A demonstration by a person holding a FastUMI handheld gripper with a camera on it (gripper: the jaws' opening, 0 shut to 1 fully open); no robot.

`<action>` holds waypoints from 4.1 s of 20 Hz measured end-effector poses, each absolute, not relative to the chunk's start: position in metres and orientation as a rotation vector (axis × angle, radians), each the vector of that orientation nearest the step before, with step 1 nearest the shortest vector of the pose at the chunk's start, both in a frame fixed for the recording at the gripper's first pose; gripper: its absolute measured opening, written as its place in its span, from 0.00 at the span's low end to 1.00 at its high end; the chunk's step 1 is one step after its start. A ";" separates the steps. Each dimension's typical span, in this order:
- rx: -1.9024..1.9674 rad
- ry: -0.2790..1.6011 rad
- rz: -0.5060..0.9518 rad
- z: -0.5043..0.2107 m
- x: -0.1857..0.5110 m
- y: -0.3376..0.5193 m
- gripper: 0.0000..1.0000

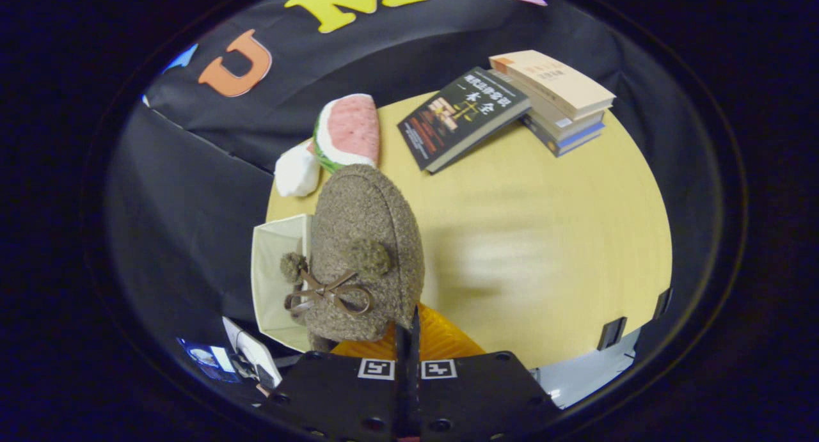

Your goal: Open the storage box then place both shoes into the box .Put the left shoe in first, then the right shoe, with the right side of both shoes facing outward in a uniform manner.

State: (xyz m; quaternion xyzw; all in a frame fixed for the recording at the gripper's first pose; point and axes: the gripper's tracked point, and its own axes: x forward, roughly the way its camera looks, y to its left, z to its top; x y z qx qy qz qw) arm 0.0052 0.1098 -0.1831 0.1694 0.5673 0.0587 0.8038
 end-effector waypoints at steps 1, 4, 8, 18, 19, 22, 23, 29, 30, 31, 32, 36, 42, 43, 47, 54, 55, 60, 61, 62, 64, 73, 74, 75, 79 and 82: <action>0.357 1.209 0.142 -0.174 0.004 0.130 0.01; 0.332 1.221 0.190 -0.156 -0.001 0.192 0.01; 0.297 1.292 0.205 -0.170 -0.002 0.263 0.01; 0.070 1.376 -0.059 -0.286 0.033 0.301 0.01; 0.061 1.383 -0.083 -0.293 0.033 0.301 0.01; 0.028 1.399 -0.154 -0.313 0.036 0.300 0.01; 0.003 1.395 -0.177 -0.317 0.039 0.297 0.01; -0.069 1.370 -0.249 -0.321 0.050 0.293 0.03; -0.069 1.369 -0.249 -0.322 0.049 0.294 0.11; -0.062 1.366 -0.249 -0.322 0.049 0.295 0.12; -0.058 1.372 -0.254 -0.321 0.046 0.294 0.13; -0.029 1.354 -0.171 -0.312 0.038 0.318 0.42; -0.078 1.215 -0.060 -0.262 0.023 0.331 0.92; -0.067 1.196 -0.054 -0.252 0.021 0.328 0.96; -0.016 1.099 -0.029 -0.210 0.014 0.308 0.96; 0.011 0.840 -0.057 -0.135 0.004 0.232 0.96; 0.010 0.804 -0.064 -0.125 0.001 0.219 0.96; -0.034 0.572 -0.121 -0.066 -0.015 0.152 0.96; -0.033 0.516 -0.131 -0.051 -0.019 0.141 0.96; -0.028 0.466 -0.134 -0.039 -0.025 0.132 0.96; -0.003 0.375 -0.125 -0.019 -0.038 0.119 0.96; 0.047 0.077 -0.080 0.064 -0.100 0.072 0.96; 0.063 0.067 -0.069 0.064 -0.105 0.072 0.96; 0.078 0.062 -0.060 0.064 -0.111 0.071 0.96; 0.064 0.042 -0.029 0.073 -0.121 0.067 0.96; 0.051 0.040 -0.030 0.077 -0.118 0.066 0.96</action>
